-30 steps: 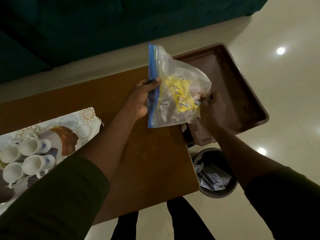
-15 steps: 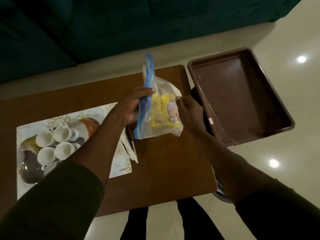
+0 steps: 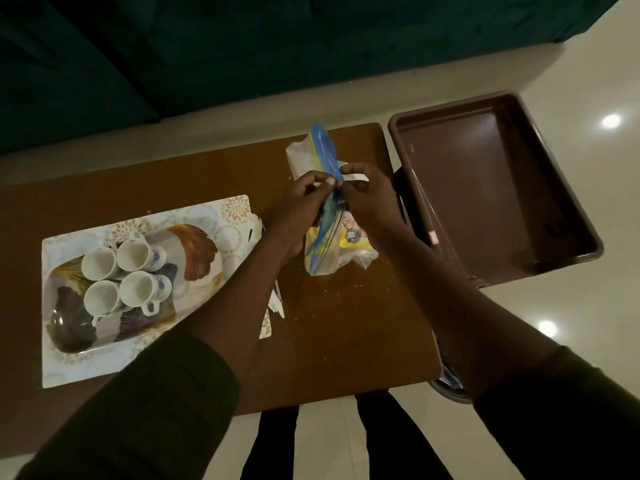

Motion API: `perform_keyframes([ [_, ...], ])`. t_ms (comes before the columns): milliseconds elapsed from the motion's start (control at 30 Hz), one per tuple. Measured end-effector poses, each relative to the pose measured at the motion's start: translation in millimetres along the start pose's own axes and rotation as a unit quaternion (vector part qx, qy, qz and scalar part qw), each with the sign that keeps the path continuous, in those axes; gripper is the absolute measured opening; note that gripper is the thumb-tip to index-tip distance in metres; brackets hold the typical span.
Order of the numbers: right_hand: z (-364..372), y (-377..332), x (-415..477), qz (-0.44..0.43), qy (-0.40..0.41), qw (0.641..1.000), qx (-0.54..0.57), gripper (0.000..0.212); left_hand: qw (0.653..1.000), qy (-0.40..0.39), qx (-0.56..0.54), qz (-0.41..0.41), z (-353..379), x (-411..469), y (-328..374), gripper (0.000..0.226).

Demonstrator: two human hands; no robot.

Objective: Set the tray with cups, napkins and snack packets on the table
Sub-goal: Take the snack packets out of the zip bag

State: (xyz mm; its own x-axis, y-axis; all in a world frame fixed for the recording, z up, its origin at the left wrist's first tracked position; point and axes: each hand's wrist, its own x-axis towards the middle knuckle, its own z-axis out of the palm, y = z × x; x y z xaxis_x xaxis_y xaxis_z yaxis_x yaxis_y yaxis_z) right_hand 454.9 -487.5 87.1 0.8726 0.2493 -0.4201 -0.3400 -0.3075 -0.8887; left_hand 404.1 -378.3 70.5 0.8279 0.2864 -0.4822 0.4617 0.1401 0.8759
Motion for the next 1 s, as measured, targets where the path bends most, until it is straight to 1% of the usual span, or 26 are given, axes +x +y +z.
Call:
perform_keyframes([
  [33,-0.2,0.0,-0.9,0.000,-0.002,1.000,0.003,0.016,1.000,0.004,0.001,0.017,-0.1,0.3,0.8,0.004],
  [67,-1.1,-0.8,-1.7,0.003,-0.003,1.000,0.012,0.016,0.999,0.013,0.004,0.033,0.6,1.0,1.6,0.006],
  [167,-4.0,-4.0,-3.6,0.015,-0.019,0.997,0.079,0.017,0.998,0.043,0.005,0.052,1.4,4.7,5.5,0.030],
  [233,-5.1,-5.5,-3.7,0.026,-0.030,0.994,0.107,0.023,0.998,0.036,-0.001,0.047,-0.2,5.7,8.0,0.038],
  [333,-10.7,-6.5,-1.6,0.030,0.001,0.995,0.094,0.023,0.999,0.011,-0.008,0.034,-5.6,6.4,9.2,0.035],
  [400,-16.8,-6.7,2.0,0.019,0.035,0.996,0.082,0.024,0.999,0.019,-0.025,0.040,-10.3,7.1,9.4,0.034],
  [433,-18.3,-7.6,2.8,0.013,0.030,0.996,0.080,0.024,0.998,0.023,-0.041,0.042,-11.0,6.9,10.2,0.030],
  [500,-16.2,-10.4,1.9,0.009,-0.018,0.996,0.083,0.023,0.997,0.018,-0.068,0.033,-8.1,5.9,13.2,0.021],
  [533,-14.0,-11.4,1.4,0.011,-0.039,0.995,0.086,0.022,0.997,0.018,-0.073,0.027,-5.1,6.1,14.0,0.025],
  [600,-11.9,-13.3,0.6,0.029,-0.056,0.993,0.104,0.022,0.997,0.031,-0.065,0.023,-0.6,8.0,13.1,0.033],
  [633,-12.3,-13.1,0.7,0.038,-0.058,0.991,0.112,0.023,0.997,0.037,-0.056,0.024,0.0,8.6,13.0,0.032],
  [700,-15.2,-12.2,0.8,0.046,-0.060,0.991,0.110,0.024,0.998,0.038,-0.040,0.021,-1.2,9.8,13.1,0.022],
  [767,-16.2,-11.1,0.2,0.048,-0.055,0.991,0.112,0.018,0.999,0.028,-0.027,0.020,-2.5,10.5,12.4,0.014],
  [833,-15.6,-11.9,-1.2,0.043,-0.043,0.992,0.112,0.014,1.000,0.017,-0.008,0.022,-0.3,9.8,12.8,0.016],
  [933,-17.6,-11.3,-0.1,0.032,-0.017,0.995,0.094,0.027,1.000,0.004,-0.013,0.026,4.3,6.8,16.1,0.018],
  [1000,-20.5,-11.4,-0.4,0.036,-0.015,0.995,0.093,0.029,0.999,0.002,-0.011,0.042,7.1,4.5,18.7,0.020],
])
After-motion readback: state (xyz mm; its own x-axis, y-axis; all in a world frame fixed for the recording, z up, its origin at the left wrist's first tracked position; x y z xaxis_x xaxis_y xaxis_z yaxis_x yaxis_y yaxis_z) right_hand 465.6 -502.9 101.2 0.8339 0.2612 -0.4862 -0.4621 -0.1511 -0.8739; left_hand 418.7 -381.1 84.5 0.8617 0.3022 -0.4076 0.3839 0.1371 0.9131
